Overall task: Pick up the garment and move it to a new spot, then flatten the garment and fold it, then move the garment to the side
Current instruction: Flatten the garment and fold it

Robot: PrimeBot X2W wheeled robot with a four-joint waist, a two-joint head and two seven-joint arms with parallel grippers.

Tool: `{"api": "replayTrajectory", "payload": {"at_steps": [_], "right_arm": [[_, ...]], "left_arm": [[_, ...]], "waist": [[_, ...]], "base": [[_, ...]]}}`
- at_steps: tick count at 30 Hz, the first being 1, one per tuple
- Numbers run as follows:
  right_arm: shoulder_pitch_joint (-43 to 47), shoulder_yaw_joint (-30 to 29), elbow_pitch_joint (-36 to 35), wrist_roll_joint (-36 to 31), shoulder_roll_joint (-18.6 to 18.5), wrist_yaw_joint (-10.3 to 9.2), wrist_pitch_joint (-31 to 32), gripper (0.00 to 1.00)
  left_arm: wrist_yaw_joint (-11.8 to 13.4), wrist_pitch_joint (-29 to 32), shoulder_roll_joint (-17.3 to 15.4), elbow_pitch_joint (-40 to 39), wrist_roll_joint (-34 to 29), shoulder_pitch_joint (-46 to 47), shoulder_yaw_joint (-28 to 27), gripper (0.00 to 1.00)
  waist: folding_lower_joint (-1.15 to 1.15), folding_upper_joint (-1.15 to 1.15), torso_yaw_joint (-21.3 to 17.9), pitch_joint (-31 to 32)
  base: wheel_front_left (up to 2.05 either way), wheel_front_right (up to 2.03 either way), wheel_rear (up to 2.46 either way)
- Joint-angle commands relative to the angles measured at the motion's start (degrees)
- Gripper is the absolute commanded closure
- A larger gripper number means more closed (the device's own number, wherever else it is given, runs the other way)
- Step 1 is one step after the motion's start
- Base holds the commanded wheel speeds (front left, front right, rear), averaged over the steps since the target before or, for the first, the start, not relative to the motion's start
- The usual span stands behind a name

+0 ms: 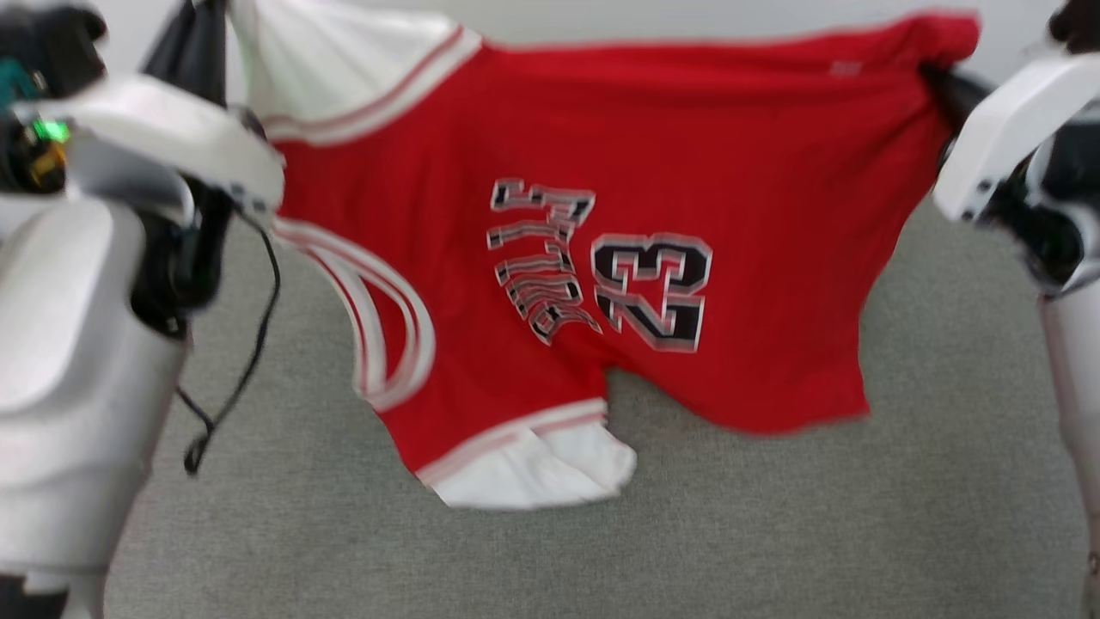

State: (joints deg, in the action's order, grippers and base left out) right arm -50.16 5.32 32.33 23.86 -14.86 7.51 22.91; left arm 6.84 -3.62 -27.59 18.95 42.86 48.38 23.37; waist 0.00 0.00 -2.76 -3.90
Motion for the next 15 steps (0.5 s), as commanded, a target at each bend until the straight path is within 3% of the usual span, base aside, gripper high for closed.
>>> {"api": "replayTrajectory", "payload": {"at_steps": [1, 15], "right_arm": [[-2.9, -0.9, 0.6, -0.9, 0.0, -0.04, -0.8, 1.00], [-25.4, -4.4, 2.1, -4.1, 1.7, -0.04, -4.8, 1.00]], "left_arm": [[-0.7, 0.1, 0.3, 1.9, -0.6, 4.0, -0.1, 1.00], [-4.3, 0.9, -1.5, 12.2, -5.1, 33.1, -0.7, 1.00]], "waist": [[0.00, 0.00, -0.2, -2.9], [0.00, 0.00, -2.4, -19.9]], "base": [[0.00, 0.00, 0.00], [0.00, 0.00, 0.00]]}}
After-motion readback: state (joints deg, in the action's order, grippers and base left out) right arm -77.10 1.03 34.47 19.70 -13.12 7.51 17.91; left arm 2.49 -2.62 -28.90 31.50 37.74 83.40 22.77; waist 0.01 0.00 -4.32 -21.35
